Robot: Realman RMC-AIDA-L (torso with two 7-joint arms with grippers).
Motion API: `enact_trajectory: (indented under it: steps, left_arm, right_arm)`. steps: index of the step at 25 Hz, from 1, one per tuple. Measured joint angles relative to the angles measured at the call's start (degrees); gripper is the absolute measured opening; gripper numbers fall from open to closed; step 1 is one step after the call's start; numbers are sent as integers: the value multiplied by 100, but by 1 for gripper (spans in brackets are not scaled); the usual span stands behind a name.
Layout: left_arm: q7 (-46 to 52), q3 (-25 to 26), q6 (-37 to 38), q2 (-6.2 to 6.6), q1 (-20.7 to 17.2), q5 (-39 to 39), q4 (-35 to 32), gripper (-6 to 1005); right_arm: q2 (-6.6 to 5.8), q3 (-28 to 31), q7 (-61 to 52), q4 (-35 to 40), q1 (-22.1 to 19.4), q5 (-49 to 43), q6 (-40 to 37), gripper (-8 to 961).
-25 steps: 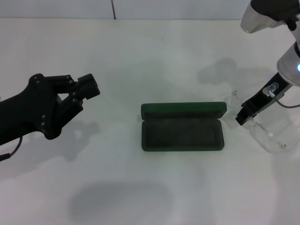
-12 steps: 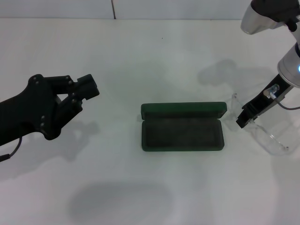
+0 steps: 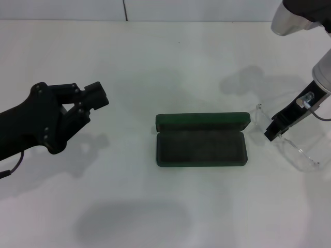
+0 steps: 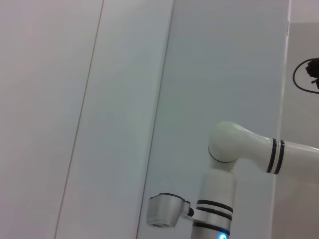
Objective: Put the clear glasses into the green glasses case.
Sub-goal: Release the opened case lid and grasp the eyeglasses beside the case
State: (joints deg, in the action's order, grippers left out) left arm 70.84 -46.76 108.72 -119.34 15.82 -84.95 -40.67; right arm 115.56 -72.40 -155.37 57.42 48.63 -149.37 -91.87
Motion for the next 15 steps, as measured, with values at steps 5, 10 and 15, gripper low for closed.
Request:
enact_trajectory:
  steps: [5, 10, 15]
  left_arm:
    - [0, 0, 0, 6, 1, 32, 5, 85]
    - [0, 0, 0, 7, 8, 38, 7, 84]
    - [0, 0, 0, 7, 9, 40, 7, 84]
  right_arm:
    - [5, 5, -49, 62, -9, -16, -131, 282]
    - [14, -7, -70, 67, -11, -29, -147, 285]
    - [13, -10, -79, 56, -35, -33, -146, 287]
